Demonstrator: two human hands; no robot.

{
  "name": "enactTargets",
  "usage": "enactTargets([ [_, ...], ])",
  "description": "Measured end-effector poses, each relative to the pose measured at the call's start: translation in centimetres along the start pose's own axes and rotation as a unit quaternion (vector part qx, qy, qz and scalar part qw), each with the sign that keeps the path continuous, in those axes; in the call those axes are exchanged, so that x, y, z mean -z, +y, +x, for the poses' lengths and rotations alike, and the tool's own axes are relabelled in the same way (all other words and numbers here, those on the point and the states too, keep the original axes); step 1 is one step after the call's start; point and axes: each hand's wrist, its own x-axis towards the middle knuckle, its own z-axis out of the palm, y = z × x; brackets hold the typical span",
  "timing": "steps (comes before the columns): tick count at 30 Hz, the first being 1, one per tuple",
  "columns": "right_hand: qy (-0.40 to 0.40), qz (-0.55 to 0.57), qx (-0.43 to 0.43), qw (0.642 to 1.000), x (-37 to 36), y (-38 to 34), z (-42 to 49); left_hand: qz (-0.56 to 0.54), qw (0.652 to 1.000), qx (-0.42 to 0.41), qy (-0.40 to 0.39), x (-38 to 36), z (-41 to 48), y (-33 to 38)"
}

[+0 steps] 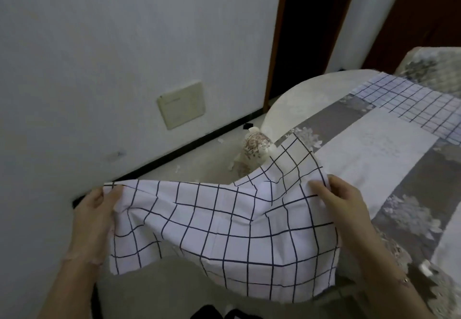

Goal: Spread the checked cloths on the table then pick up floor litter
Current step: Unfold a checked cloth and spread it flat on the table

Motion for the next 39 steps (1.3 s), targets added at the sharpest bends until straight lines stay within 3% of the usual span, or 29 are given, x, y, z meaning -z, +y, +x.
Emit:
enactTargets([
  [9, 0.227, 0.076, -0.059, 0.969, 4.5, -1.2, 7.6, -0.069, 0.977, -0.039, -0.2, -16.7, 15.8, 6.2],
  [16, 0.383, 0.047, -0.071, 0.92, 8.9, -0.7, 10.4, -0.081, 0.917, -0.029, -0.389, -31.4, 22.9, 9.3],
  [21, 0.428, 0.052, -0.105, 0.896, 11.9, 1.5, 12.0, -0.016, 0.876, 0.002, -0.483, -41.0, 23.4, 8.5],
  [26, 0.447, 0.037, -0.16, 0.879, 15.4, 5.7, 14.1, 0.047, 0.849, 0.013, -0.526, -48.5, 22.7, 6.0],
  [34, 0.468, 0.004, -0.299, 0.831, 20.4, 15.4, 17.5, 0.181, 0.814, 0.077, -0.547, -57.2, 22.4, -1.0],
  [39, 0.439, -0.029, -0.343, 0.83, 20.7, 18.3, 18.0, 0.265, 0.802, 0.086, -0.528, -59.6, 21.8, -3.2],
])
